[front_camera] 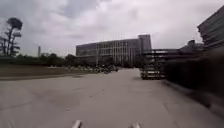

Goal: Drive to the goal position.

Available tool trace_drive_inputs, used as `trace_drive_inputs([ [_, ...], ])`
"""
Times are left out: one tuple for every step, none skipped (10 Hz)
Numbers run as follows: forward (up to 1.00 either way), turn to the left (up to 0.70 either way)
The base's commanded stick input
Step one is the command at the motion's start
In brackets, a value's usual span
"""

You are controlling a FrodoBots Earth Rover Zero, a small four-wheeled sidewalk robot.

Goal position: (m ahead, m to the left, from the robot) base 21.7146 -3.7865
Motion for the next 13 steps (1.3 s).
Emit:
trace_drive_inputs([
  [0.85,0.00],
  [0.85,0.00],
  [0.85,0.00],
  [0.85,0.00],
  [0.85,0.00],
  [0.85,0.00],
  [0.85,0.00],
  [0.85,0.00],
  [0.85,0.00],
  [0.85,0.00],
  [0.85,0.00],
  [0.85,0.00],
  [0.85,0.00],
])
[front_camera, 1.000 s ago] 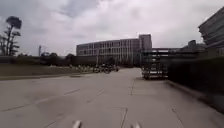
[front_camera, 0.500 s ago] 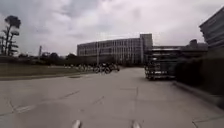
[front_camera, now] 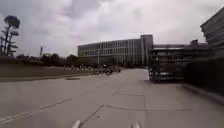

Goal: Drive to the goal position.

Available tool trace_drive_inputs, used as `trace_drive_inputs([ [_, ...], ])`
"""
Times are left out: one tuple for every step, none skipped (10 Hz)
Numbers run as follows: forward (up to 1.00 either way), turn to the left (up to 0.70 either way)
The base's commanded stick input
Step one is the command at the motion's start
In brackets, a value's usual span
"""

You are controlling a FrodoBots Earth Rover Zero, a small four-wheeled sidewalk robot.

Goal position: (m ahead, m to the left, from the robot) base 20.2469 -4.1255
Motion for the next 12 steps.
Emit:
trace_drive_inputs([
  [0.85,0.00],
  [0.85,0.00],
  [0.85,0.00],
  [0.85,0.00],
  [0.85,0.00],
  [0.85,0.00],
  [0.85,-0.15],
  [0.85,-0.34],
  [0.85,-0.17],
  [0.85,0.00],
  [0.85,0.00],
  [0.85,0.00],
])
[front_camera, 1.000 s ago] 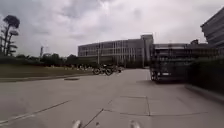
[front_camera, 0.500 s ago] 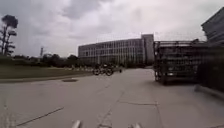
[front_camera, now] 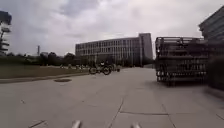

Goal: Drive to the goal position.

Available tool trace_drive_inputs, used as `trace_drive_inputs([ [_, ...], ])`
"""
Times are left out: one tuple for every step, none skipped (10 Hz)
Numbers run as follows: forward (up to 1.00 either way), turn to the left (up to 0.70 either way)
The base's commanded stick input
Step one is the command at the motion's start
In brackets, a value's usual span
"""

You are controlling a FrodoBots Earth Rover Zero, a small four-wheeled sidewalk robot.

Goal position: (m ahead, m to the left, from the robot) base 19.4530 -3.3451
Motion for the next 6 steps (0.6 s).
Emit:
trace_drive_inputs([
  [0.85,-0.02],
  [0.85,-0.05],
  [0.85,-0.28],
  [0.85,-0.13],
  [0.85,0.00],
  [0.85,0.00],
])
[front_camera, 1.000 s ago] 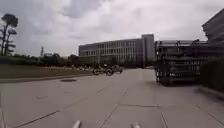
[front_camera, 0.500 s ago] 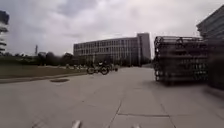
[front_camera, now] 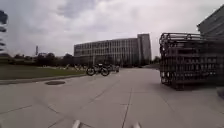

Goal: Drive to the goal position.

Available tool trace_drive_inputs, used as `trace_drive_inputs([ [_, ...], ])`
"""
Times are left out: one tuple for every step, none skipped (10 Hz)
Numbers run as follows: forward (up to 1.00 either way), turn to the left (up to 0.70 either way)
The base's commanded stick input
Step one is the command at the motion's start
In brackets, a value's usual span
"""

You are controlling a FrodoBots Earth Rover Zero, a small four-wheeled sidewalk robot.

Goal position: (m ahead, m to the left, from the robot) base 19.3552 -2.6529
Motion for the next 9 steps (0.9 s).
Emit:
trace_drive_inputs([
  [0.85,0.00],
  [0.85,0.00],
  [0.85,0.00],
  [0.85,-0.08],
  [0.85,-0.15],
  [0.85,0.00],
  [0.85,0.00],
  [0.85,0.00],
  [0.85,0.00],
])
